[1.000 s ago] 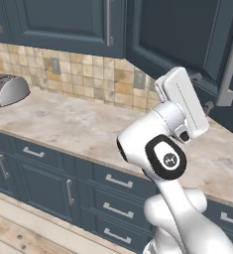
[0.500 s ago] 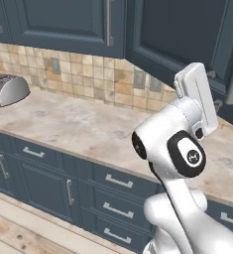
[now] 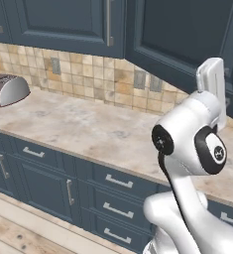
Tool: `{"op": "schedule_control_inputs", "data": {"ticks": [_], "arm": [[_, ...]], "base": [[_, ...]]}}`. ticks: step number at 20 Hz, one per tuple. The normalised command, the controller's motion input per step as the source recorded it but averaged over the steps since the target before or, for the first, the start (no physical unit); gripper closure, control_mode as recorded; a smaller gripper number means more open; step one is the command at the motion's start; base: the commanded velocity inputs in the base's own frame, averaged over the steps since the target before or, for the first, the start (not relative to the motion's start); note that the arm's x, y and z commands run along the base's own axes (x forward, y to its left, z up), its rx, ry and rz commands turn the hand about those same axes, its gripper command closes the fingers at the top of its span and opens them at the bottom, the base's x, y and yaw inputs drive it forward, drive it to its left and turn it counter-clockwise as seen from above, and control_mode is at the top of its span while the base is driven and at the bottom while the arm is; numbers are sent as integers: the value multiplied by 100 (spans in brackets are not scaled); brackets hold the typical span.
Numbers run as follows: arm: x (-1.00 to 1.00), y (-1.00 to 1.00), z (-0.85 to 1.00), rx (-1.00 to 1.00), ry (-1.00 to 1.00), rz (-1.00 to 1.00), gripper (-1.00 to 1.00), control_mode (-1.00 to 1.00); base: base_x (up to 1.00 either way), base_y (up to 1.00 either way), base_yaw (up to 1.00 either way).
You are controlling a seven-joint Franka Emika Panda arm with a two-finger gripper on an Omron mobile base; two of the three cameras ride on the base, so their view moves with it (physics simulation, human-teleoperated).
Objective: Pick up the bar soap and bar soap from the sink, and place them back in the cabinet, and close the cabinet door.
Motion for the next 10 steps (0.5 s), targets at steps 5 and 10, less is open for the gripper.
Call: {"op": "schedule_control_inputs", "data": {"ticks": [5, 10], "arm": [[2, -33, 0, 10, 0, 12, -100, -100], [13, -24, 0, 7, 0, 10, -100, -100]], "base": [[0, 0, 0], [0, 0, 0]]}}
